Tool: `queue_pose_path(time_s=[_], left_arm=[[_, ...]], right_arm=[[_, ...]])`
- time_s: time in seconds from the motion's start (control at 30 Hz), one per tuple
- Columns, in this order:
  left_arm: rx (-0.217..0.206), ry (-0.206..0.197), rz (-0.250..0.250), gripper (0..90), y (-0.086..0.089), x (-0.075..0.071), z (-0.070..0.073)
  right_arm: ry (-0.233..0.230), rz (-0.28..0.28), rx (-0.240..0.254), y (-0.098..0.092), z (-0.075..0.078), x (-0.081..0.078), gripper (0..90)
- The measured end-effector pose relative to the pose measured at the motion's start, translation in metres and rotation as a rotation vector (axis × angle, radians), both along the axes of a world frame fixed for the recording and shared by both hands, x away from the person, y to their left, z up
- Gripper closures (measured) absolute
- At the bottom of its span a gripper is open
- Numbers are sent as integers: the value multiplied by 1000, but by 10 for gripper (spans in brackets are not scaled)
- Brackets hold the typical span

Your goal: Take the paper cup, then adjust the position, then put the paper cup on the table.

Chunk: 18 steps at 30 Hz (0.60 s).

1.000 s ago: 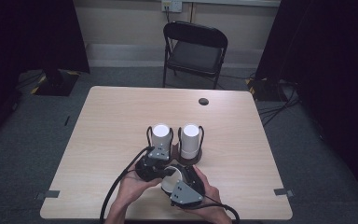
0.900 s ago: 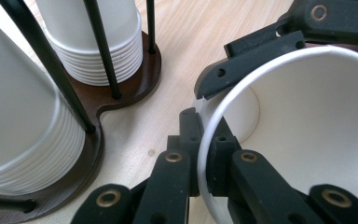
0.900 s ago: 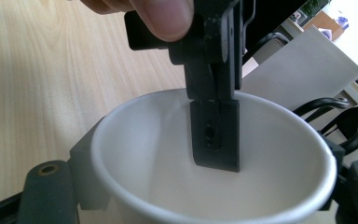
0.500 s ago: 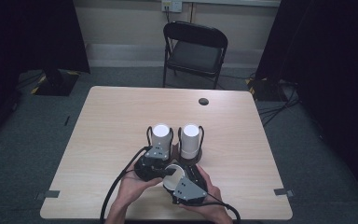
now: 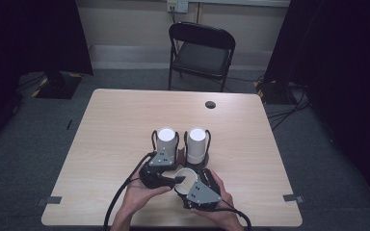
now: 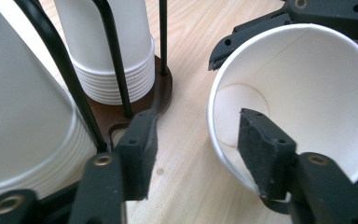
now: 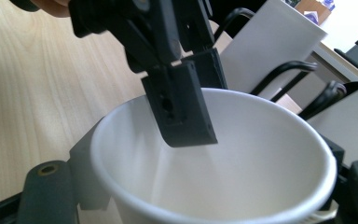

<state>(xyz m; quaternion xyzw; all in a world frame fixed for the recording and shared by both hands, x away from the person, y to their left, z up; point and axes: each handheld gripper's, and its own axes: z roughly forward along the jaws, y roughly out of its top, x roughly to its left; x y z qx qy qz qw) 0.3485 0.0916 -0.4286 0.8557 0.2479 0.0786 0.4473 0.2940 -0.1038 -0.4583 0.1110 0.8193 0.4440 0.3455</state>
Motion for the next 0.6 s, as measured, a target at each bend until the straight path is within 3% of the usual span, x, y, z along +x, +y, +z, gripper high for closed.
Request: queue_pose_path(time_s=[0.17,0.2,0.27,0.43,0.6], left_arm=[[-23,-32,17,399,2,-1,0],[-43,-44,30,392,4,-3,-1],[-37,-54,36,382,6,-3,-1],[-78,-65,74,339,11,-5,-5],[-69,-96,93,325,16,-11,-1]], right_arm=[[9,-14,11,-6,-2,1,230],[11,-19,10,-7,-2,1,229],[13,-25,11,-7,-3,1,230],[31,-36,25,-12,-5,3,230],[55,-46,25,-14,-8,6,227]])
